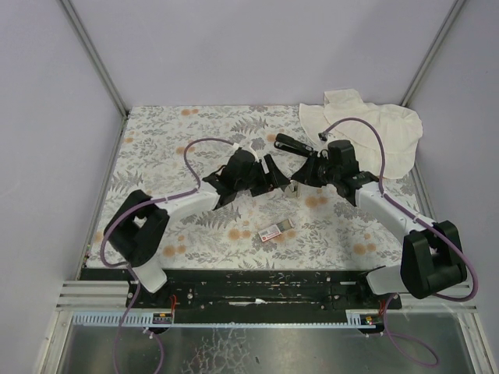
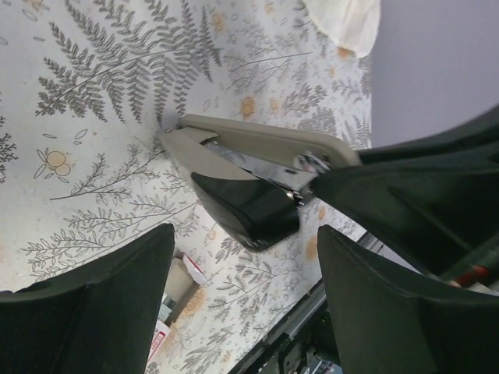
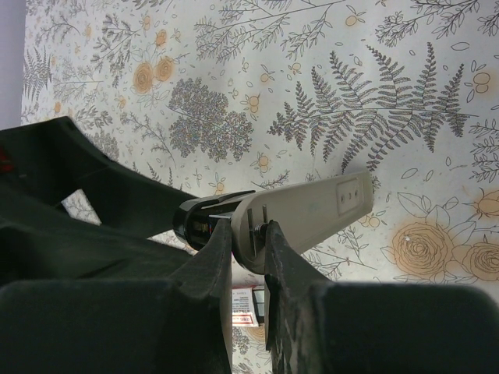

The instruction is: Load the staples into the stapler

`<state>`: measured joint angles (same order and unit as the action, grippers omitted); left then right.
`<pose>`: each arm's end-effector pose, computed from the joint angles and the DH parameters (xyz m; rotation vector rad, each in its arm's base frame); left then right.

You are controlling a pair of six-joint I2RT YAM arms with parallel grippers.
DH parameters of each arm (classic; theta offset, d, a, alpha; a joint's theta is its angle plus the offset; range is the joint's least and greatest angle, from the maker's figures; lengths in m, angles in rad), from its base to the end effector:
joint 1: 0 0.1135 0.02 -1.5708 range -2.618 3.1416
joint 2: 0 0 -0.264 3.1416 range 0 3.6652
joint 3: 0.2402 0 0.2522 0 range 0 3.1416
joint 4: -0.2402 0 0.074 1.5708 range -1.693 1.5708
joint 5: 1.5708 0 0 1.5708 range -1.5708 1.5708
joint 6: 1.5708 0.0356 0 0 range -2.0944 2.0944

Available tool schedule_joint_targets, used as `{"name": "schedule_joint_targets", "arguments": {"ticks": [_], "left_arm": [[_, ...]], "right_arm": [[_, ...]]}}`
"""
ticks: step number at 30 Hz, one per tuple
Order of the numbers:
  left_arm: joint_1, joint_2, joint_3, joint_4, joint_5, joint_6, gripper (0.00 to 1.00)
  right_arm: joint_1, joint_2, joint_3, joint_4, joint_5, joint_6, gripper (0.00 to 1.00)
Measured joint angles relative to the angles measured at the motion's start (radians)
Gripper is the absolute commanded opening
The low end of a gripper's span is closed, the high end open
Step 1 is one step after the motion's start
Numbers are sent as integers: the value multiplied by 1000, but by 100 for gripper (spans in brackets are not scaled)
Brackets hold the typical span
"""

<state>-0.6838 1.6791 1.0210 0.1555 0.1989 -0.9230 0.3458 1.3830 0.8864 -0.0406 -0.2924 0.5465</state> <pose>0.2858 -0.2420 0.2211 -0.1387 2.2845 -1.1308 0.2859 0.1139 0.2536 0.0371 2.1972 0.8279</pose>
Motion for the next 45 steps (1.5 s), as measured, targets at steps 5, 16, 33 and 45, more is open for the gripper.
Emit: {"name": "schedule_joint_targets", "arguments": {"ticks": [5,16,33,45], "left_arm": [[0,67,13,13,23,-12,66],[0,67,13,32,26,-19,73],[7,58,-10,87,28,-33,43],[69,-31,-189,177,58,-75,34]], "right_arm": [[0,-1,-2,2,-4,-1,0],[0,-2,-5,4,-6,-1,0],[0,-3,-5,6,-2,-1,0],[-11,-11,-5,-3,-9,8,0]]}}
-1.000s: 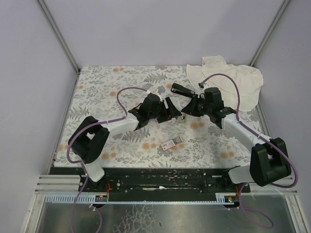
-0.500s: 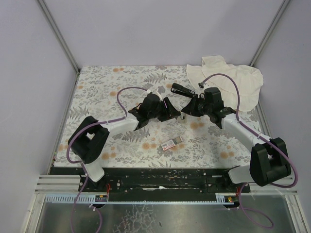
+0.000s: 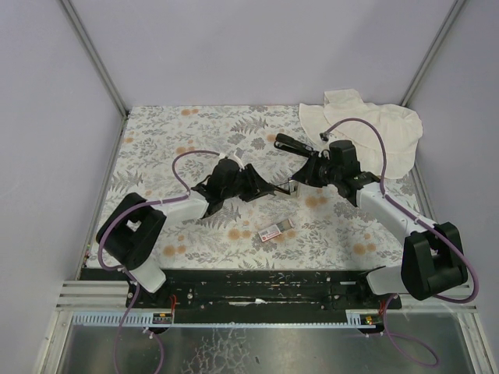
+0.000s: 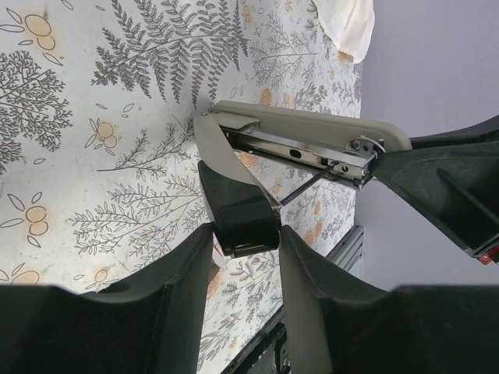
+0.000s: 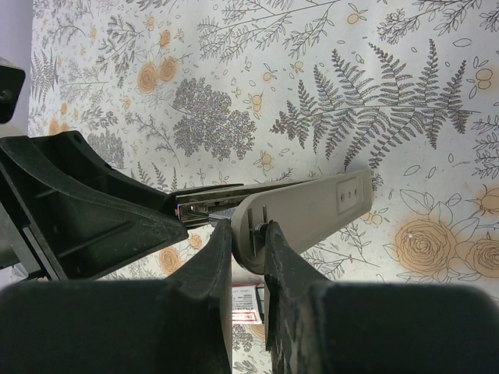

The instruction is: Load the staples into the stapler

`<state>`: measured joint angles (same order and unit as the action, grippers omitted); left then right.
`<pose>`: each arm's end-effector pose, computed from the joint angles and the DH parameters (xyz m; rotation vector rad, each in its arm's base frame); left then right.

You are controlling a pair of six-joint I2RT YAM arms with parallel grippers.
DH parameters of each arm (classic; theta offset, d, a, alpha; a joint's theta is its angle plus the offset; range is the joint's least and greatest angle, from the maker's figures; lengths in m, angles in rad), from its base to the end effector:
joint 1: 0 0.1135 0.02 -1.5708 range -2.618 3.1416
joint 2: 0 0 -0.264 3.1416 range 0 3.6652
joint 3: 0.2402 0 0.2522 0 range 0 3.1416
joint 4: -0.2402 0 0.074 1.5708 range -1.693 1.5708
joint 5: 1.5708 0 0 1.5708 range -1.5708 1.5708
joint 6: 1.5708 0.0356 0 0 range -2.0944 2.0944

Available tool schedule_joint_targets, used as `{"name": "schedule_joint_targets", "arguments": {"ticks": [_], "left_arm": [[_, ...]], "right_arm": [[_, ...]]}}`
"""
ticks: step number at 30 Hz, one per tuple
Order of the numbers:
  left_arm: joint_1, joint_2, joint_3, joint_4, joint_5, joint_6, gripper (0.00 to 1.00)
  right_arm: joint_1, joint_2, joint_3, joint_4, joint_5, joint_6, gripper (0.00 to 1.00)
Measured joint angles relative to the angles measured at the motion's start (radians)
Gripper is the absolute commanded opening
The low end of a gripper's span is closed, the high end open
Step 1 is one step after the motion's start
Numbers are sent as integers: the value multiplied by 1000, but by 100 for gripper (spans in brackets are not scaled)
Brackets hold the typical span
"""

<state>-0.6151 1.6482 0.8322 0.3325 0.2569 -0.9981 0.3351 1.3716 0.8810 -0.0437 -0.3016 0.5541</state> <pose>0.2790 -0.2082 0.1890 -0.2593 2.2728 -1.1990 0.2846 0.1103 0.2548 0.0506 2.1945 0.8363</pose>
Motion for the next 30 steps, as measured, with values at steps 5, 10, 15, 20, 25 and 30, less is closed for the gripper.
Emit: {"name": "schedule_joint_targets", "arguments": {"ticks": [5,10,15,20,25,30], "left_arm": [[17,2,-18,29,27,-11,32],[28,9,-19,39,42,-18,30],[34,13,-20,50,43,-19,22],[47,13,-39,63,43,-20,22],[68,11,-55,61,43,-19,22],[81,11,-55,57,43,-14,22]], "right_arm": [[-14,0,-1,0,-17,13,0],[-46,-2,-14,12,-55,39,0],[-80,-9,-36,31,-90,65,0],[-130,-10,-56,48,-140,87,0],[-203,-10,-85,76,-224,117,0],[-270,-6,-118,107,-309,142,0]]}}
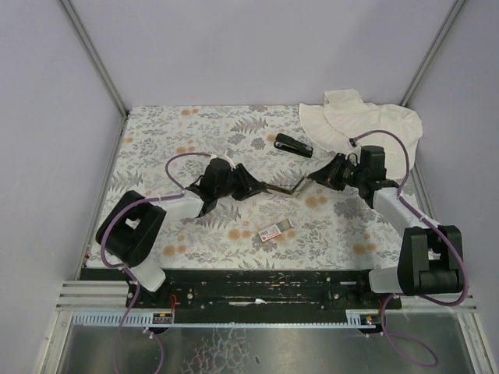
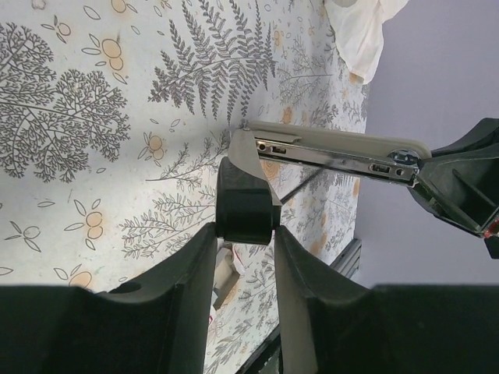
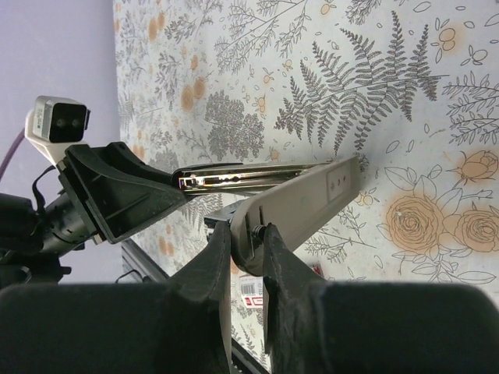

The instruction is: Load the staples into the stapler

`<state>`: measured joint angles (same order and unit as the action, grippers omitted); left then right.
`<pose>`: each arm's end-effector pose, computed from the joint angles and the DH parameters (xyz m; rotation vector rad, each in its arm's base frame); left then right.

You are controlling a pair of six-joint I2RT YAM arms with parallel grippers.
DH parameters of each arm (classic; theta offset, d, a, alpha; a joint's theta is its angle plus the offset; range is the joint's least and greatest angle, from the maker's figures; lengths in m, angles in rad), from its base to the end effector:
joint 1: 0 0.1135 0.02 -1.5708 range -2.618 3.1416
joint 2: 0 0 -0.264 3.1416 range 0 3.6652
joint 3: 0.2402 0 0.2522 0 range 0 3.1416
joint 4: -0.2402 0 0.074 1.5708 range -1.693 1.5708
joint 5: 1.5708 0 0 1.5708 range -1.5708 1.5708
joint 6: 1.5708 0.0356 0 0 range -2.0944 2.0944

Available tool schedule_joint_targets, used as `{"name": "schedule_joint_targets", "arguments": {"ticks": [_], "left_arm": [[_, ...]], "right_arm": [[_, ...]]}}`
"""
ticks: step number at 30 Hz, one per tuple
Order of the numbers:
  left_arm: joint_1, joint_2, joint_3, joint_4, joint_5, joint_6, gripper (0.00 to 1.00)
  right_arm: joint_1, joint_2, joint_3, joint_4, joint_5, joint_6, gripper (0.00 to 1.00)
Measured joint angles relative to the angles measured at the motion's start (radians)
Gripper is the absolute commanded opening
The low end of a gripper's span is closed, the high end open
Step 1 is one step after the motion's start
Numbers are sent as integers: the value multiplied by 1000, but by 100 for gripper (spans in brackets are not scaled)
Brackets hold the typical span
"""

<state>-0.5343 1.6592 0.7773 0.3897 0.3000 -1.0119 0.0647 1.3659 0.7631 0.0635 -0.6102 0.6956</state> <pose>0.2877 -0.1825 0.1745 -0.3392 2.2660 -1.2006 0.2887 0.0391 0.2295 0.3035 2.1729 1.0860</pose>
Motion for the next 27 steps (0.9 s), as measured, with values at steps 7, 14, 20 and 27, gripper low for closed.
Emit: {"name": "schedule_joint_targets", "arguments": {"ticks": [7,14,20,27], "left_arm": [[19,0,0,0,8,7,22],[75,-10,-1,1,-22,8,22],[87,-17,-12,0,-38,8,23],[94,-20,-20,-23,-55,27,28]], "right_arm": [[-90,38,-32,53,-115,32,0],[-188,112,-98,14,-60,-32,0],[-197,137,-120,-14,-61,-38,0],[-198,198,-120,1,-61,-42,0]]}}
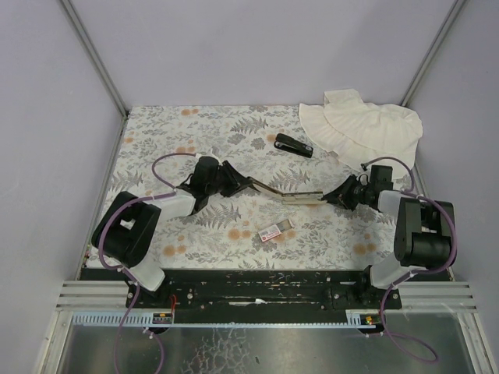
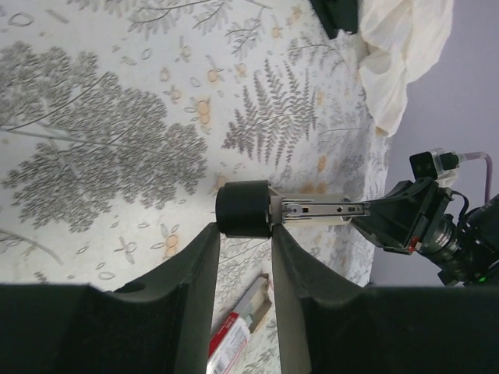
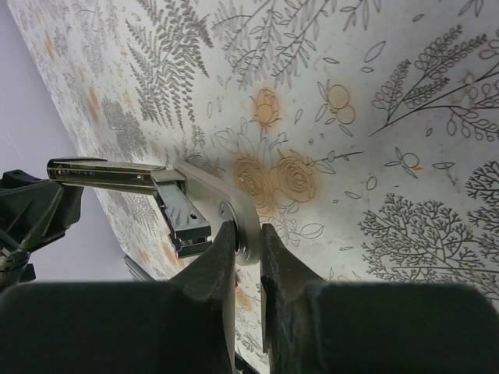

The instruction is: Load the staples into the stapler

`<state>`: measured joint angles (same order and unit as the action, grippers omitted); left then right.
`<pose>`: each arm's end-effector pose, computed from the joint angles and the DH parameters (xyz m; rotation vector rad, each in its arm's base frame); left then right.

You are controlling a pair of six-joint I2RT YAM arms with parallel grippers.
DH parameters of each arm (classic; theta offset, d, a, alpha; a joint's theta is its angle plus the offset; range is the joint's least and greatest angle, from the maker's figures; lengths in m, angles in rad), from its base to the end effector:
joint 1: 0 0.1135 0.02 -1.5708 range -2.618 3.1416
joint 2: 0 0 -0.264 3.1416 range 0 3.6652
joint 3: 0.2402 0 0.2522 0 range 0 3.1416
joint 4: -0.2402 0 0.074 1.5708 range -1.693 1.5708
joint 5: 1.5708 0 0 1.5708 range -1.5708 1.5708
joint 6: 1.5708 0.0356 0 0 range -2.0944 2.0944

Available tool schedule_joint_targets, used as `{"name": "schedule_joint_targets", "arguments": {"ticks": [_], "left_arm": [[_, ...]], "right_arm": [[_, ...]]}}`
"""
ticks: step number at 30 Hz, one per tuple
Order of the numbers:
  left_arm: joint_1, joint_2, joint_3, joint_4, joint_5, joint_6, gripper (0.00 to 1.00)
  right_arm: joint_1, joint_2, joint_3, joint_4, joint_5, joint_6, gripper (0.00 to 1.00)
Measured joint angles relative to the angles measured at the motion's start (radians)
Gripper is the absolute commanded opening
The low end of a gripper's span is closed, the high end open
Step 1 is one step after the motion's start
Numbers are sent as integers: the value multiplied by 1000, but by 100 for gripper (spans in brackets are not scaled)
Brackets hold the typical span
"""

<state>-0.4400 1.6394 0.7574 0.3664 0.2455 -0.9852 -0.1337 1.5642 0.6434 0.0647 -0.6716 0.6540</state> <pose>0.2990 -0.1503 0.1724 -0.4532 2.2264 -1.0749 0.2815 -0.0155 0.1419 0.6378 2.3568 1.0491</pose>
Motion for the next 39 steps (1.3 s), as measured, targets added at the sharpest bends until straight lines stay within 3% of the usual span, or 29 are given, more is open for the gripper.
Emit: {"name": "schedule_joint_targets", "arguments": {"ticks": [5,12,22,33,39], "left_arm": [[6,-5,-29,-34,-26,24,34],[16,-5,-66,-77,-58,61,43],[17,-33,-73,-99,-80,100,55],[24,-228,-90,-192,-130,187,70],[39,-363,-96,-298,-140,246,90]], "right_arm": [[0,37,0,4,-2,0,2],[0,53,0,23,-2,0,14],[0,55,-3,-5,56,-32,43],[-26,-53,-16,-87,135,-69,48],[-37,-172,-18,-143,155,-149,70]]}}
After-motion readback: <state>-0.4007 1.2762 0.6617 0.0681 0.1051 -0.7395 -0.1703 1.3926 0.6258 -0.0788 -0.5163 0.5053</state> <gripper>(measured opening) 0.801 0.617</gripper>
